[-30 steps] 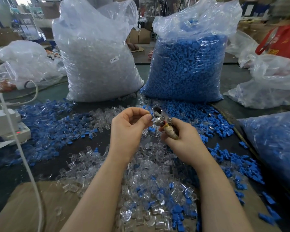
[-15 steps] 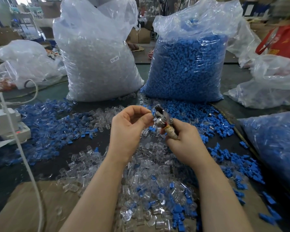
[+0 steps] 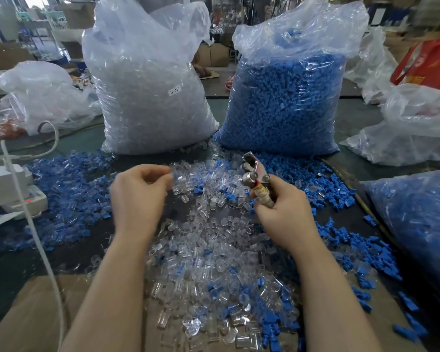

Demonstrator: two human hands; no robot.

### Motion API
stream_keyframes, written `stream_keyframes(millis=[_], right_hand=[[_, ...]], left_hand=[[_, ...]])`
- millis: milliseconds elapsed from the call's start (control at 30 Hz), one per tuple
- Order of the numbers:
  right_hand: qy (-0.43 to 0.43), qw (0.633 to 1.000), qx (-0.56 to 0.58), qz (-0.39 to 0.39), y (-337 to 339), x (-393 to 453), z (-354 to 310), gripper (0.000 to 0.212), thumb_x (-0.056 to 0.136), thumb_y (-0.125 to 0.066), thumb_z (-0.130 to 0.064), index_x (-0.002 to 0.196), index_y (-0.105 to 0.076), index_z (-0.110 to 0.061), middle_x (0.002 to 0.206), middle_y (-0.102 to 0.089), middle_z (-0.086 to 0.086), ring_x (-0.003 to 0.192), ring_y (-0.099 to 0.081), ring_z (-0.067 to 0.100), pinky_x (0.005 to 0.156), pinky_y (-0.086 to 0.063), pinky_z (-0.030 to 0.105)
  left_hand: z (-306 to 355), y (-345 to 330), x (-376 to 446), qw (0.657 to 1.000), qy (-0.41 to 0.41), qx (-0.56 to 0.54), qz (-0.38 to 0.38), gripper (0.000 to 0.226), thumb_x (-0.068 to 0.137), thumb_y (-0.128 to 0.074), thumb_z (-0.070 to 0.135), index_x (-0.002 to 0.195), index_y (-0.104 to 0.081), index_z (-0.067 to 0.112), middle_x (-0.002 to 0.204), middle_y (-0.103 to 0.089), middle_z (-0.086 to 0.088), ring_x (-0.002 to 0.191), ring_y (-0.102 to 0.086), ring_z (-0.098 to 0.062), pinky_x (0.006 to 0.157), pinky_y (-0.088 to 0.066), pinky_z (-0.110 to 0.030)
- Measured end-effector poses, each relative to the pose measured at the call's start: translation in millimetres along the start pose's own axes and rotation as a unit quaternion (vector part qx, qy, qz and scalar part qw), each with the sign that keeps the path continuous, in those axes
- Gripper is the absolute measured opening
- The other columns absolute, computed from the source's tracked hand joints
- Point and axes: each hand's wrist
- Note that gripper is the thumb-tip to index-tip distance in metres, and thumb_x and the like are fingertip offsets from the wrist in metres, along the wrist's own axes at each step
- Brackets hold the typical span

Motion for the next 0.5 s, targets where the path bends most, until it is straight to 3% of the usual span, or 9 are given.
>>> stream_keyframes(millis=[100,167,233,333,500], right_hand=[[0.004,1.0,-0.003,-0.005,0,0,4,0.002,0.076,-0.055,-0.024,0.078,-0.055,-0.025,0.065,-0.059,-0.011,0.054,-0.048,0.012,0.05,-0.038,0.034],[0.007,1.0,-0.017,-0.011,0,0,4,0.008,0.078,-0.056,-0.022,0.075,-0.053,-0.029,0.069,-0.059,-0.019,0.055,-0.048,0.011,0.049,-0.034,0.031],[0.007,1.0,-0.026,-0.011,-1,0,4,0.006,0.076,-0.053,-0.025,0.073,-0.051,-0.03,0.066,-0.057,-0.022,0.054,-0.046,0.011,0.048,-0.032,0.03],[-0.003,1.0,-0.03,-0.004,-1,0,3,0.005,0.07,-0.045,-0.032,0.07,-0.049,-0.03,0.062,-0.056,-0.021,0.052,-0.044,0.011,0.047,-0.029,0.03],[-0.021,0.998,-0.047,0.026,1,1,5,0.004,0.071,-0.047,-0.033,0.068,-0.046,-0.034,0.054,-0.053,-0.011,0.051,-0.045,0.01,0.047,-0.027,0.029]], left_hand=[[-22,16,7,0.987,0.022,0.14,0.078,0.01,0.087,-0.071,0.017,0.094,-0.078,0.017,0.092,-0.076,-0.004,0.081,-0.059,-0.011,0.085,-0.045,-0.03],[-33,21,8,0.98,0.044,0.176,0.086,0.015,0.09,-0.064,0.009,0.097,-0.077,0.009,0.098,-0.075,-0.012,0.087,-0.064,-0.023,0.09,-0.048,-0.037],[-41,23,11,0.975,0.065,0.198,0.079,0.02,0.091,-0.059,0.005,0.101,-0.076,0.006,0.102,-0.072,-0.018,0.088,-0.066,-0.035,0.087,-0.055,-0.046],[-46,23,14,0.968,0.088,0.229,0.054,0.026,0.093,-0.054,0.004,0.112,-0.072,0.004,0.113,-0.067,-0.022,0.092,-0.063,-0.039,0.085,-0.055,-0.049],[-39,17,13,0.944,0.094,0.314,-0.031,0.042,0.095,-0.059,0.012,0.135,-0.054,0.0,0.145,-0.044,-0.021,0.123,-0.049,-0.042,0.099,-0.043,-0.048]])
Point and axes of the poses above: each hand's wrist, its own x-axis towards the middle knuckle, its own y-axis out of the back of the hand, z = x × y
